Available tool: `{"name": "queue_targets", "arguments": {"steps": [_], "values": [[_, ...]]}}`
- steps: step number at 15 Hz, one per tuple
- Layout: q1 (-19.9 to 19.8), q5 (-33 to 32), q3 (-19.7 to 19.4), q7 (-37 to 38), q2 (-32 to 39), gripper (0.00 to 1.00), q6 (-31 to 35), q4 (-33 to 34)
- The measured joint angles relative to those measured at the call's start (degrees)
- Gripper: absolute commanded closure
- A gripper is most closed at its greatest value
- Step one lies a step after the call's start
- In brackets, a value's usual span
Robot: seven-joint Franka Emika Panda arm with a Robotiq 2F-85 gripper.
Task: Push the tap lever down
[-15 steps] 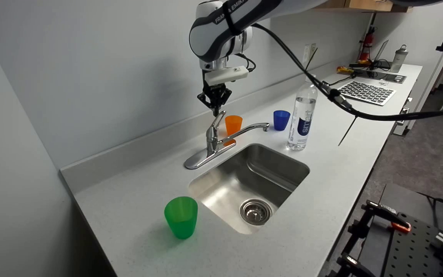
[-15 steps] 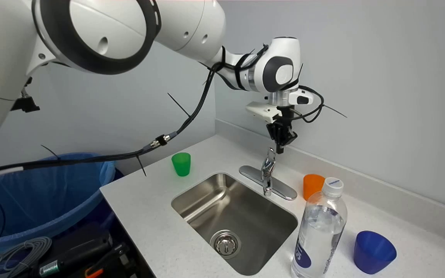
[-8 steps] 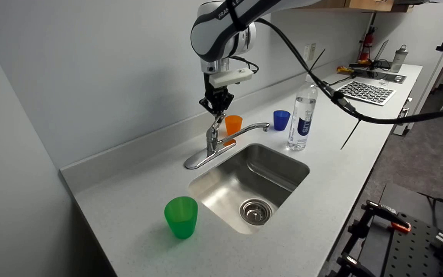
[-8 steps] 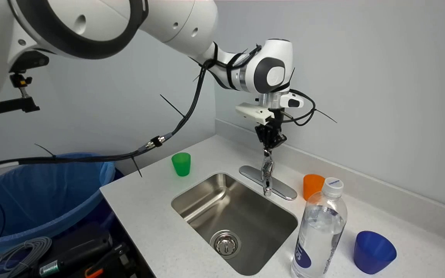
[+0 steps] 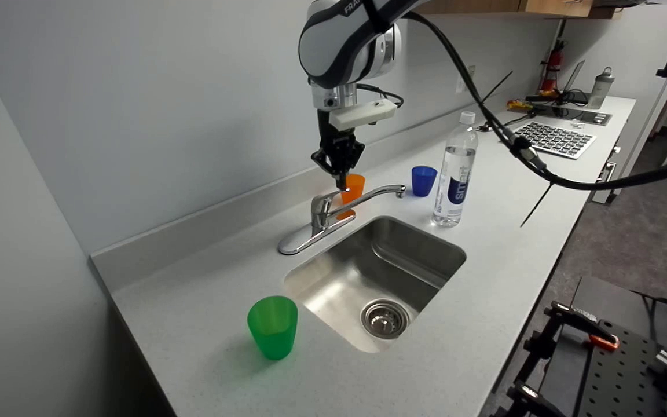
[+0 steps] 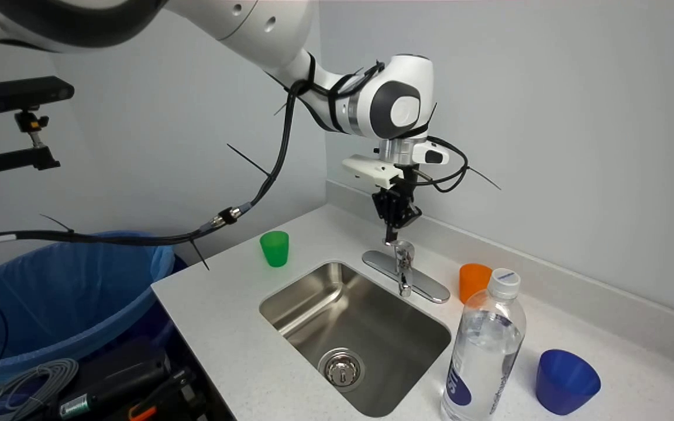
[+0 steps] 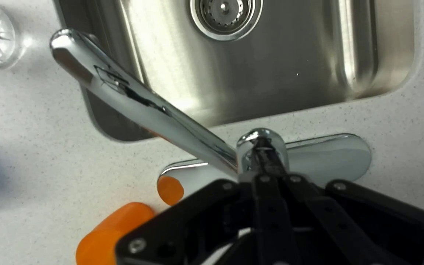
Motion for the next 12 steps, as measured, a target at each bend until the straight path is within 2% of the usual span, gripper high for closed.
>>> {"name": "queue_targets", "arguments": {"steps": [12], "values": [[0.0,0.0,0.6,-0.7,-5.2,1.0,0.1,-7.6]]}}
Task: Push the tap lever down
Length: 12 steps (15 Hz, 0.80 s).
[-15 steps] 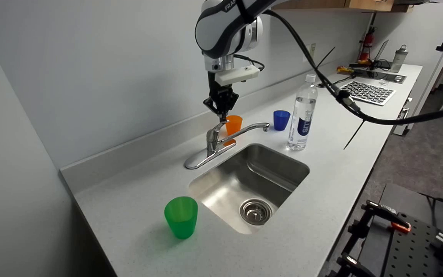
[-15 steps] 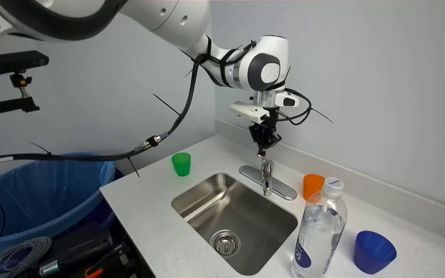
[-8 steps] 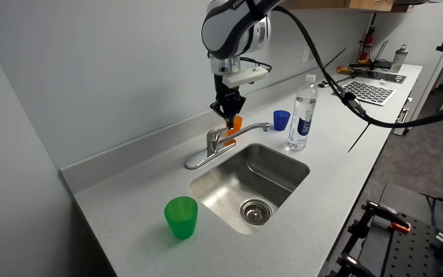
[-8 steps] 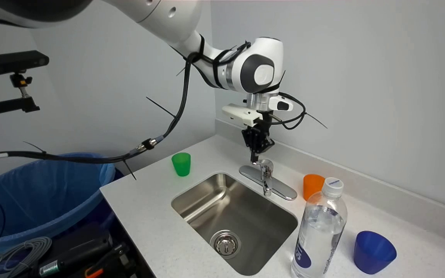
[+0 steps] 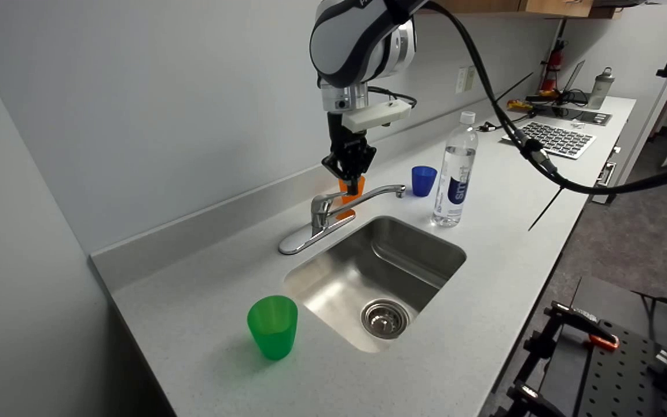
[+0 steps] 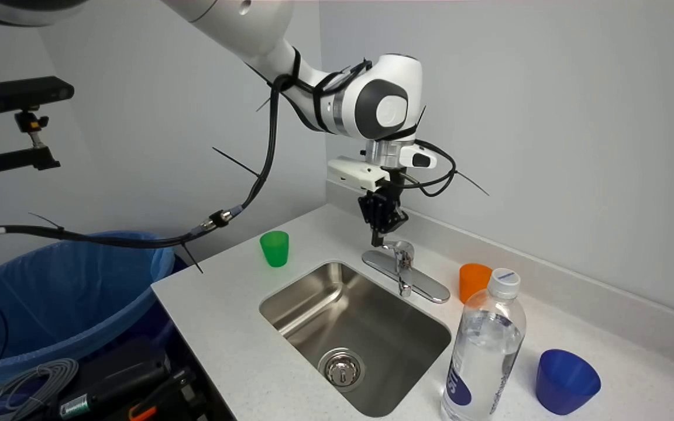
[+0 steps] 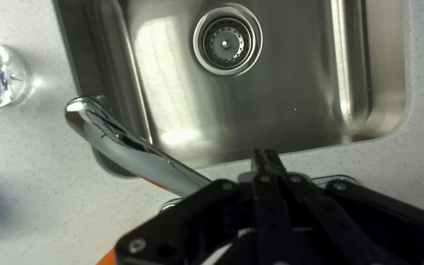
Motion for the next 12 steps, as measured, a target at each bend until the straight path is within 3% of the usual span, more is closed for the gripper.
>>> {"name": "queue_targets", "arguments": {"steps": [12], "values": [[0.2,0.0,0.7,-0.1,-3.5,0.99,0.3,2.7]]}}
